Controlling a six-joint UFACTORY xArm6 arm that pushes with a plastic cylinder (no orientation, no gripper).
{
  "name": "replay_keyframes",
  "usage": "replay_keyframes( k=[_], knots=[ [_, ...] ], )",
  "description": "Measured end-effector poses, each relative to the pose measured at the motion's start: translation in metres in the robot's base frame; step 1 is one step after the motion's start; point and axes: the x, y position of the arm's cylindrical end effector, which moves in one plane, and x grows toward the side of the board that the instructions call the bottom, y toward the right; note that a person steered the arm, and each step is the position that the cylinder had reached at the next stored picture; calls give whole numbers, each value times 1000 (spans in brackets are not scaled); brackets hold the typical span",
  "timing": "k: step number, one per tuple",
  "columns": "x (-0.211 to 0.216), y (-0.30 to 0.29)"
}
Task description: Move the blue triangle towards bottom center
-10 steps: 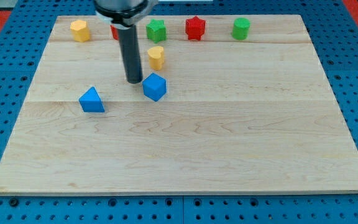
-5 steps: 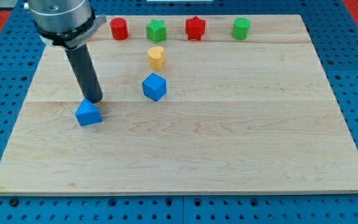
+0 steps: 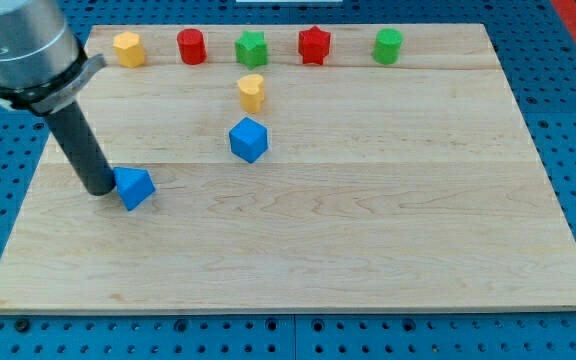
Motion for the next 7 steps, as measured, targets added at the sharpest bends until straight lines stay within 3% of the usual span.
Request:
replay_keyframes(
  k=[4,5,7],
  knots=[
    [15,120],
    [17,104],
    [15,-11]
  ],
)
